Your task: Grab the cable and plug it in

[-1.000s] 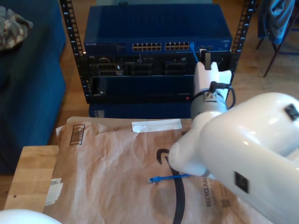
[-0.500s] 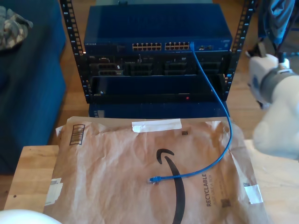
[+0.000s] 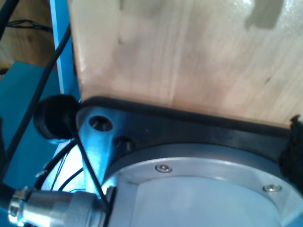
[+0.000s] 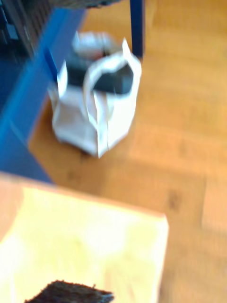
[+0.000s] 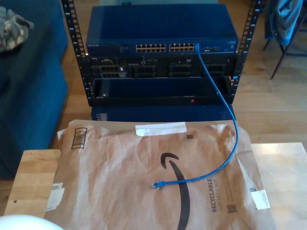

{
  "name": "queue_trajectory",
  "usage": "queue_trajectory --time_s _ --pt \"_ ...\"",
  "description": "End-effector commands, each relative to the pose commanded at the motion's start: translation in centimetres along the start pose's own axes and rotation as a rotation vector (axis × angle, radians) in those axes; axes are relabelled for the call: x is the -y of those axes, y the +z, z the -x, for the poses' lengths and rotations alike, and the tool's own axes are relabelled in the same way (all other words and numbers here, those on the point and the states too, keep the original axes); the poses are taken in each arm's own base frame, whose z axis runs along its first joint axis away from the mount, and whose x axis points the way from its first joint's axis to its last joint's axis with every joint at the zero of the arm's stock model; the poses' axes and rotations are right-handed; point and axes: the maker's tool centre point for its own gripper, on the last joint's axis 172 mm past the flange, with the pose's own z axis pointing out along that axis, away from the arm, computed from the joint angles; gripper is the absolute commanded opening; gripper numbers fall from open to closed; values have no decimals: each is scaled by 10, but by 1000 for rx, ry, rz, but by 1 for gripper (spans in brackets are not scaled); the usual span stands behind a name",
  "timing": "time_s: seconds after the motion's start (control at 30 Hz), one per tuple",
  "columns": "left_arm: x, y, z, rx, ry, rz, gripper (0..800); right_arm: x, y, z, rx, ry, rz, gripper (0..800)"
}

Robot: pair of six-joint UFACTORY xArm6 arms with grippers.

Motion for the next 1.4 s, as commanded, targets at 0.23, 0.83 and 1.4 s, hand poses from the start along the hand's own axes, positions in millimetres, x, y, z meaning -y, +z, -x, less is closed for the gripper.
queue_trajectory --time_s 0.23,0.83,1.4 --pt "0 0 0 0 0 0 800 -106 0 -26 125 -148 222 797" --pt "0 0 0 0 0 0 799 -360 -57 22 345 -48 525 797" --pt "0 0 0 2 0 0 800 -439 -34 109 490 56 533 798"
